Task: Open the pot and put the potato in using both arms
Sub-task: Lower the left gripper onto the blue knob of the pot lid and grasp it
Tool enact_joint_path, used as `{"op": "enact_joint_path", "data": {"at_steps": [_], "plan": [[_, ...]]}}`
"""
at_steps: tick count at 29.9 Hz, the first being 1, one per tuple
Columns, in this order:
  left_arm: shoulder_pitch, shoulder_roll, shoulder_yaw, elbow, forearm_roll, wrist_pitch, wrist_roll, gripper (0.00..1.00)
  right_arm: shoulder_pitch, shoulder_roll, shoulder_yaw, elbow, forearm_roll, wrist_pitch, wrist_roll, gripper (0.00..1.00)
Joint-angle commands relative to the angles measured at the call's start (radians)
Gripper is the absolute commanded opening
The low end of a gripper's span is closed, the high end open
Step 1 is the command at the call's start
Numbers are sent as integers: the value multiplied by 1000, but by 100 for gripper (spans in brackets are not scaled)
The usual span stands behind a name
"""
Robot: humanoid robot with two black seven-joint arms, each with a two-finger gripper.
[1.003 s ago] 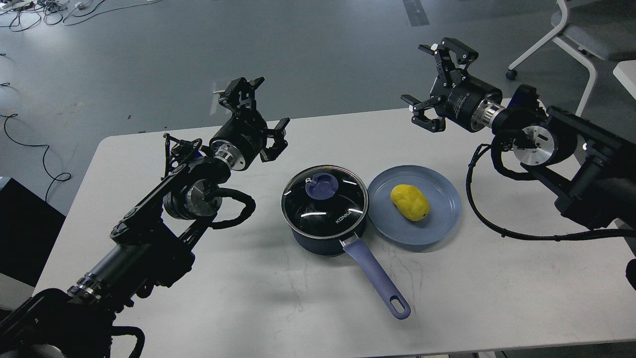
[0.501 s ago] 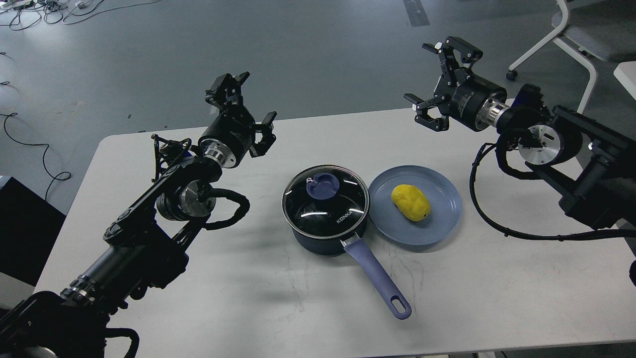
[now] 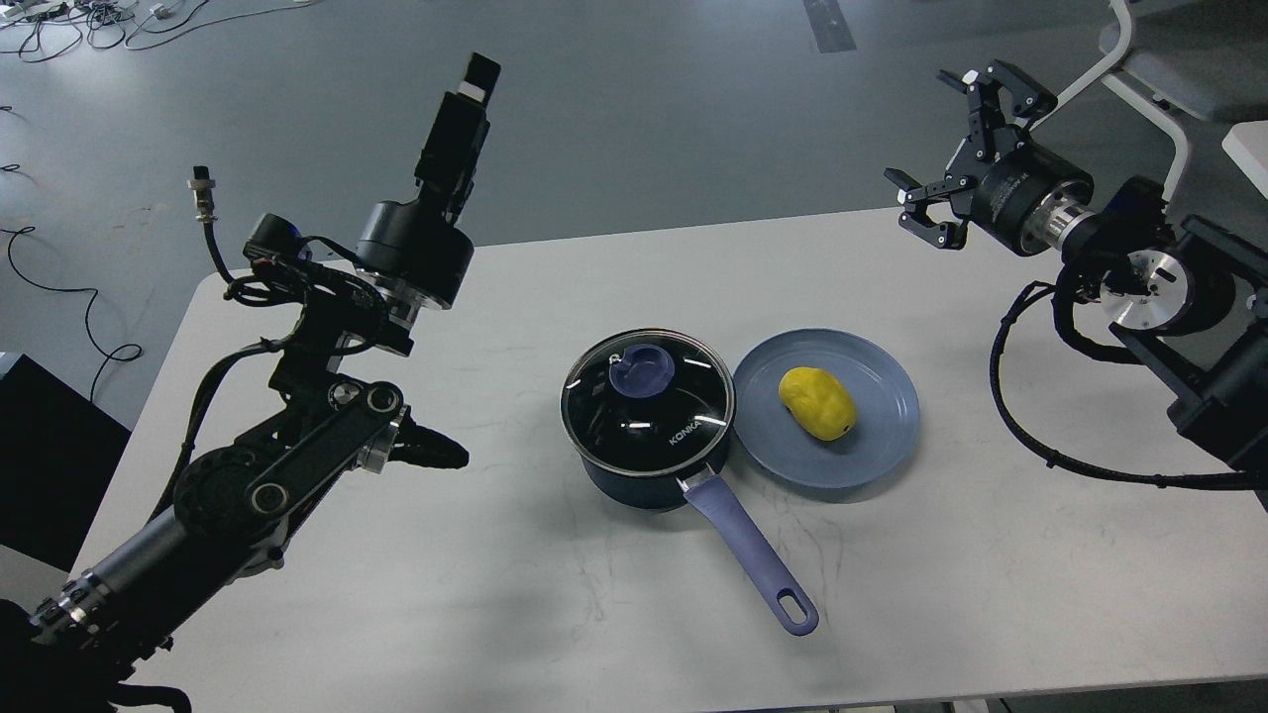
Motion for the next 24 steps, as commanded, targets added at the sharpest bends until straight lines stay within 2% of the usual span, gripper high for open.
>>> {"op": "enact_joint_path", "data": {"at_steps": [1, 4, 10, 15, 24], "plan": [[-44, 65, 88, -4, 217, 5, -2, 99, -37, -14, 15, 2, 1, 0, 0, 100], [-112, 102, 208, -3, 459, 11, -2, 99, -63, -20, 20, 0, 1, 0, 1, 100], [-165, 93, 299, -4, 786, 10, -4, 99, -70, -17, 1, -6, -1, -4, 3, 100], [-167, 62, 345, 5, 902, 5, -4, 99, -69, -19, 0, -8, -1, -4, 3, 100], [-205, 16, 429, 135, 1028, 1, -5, 99, -70, -31, 0, -9, -1, -7, 3, 100]]}}
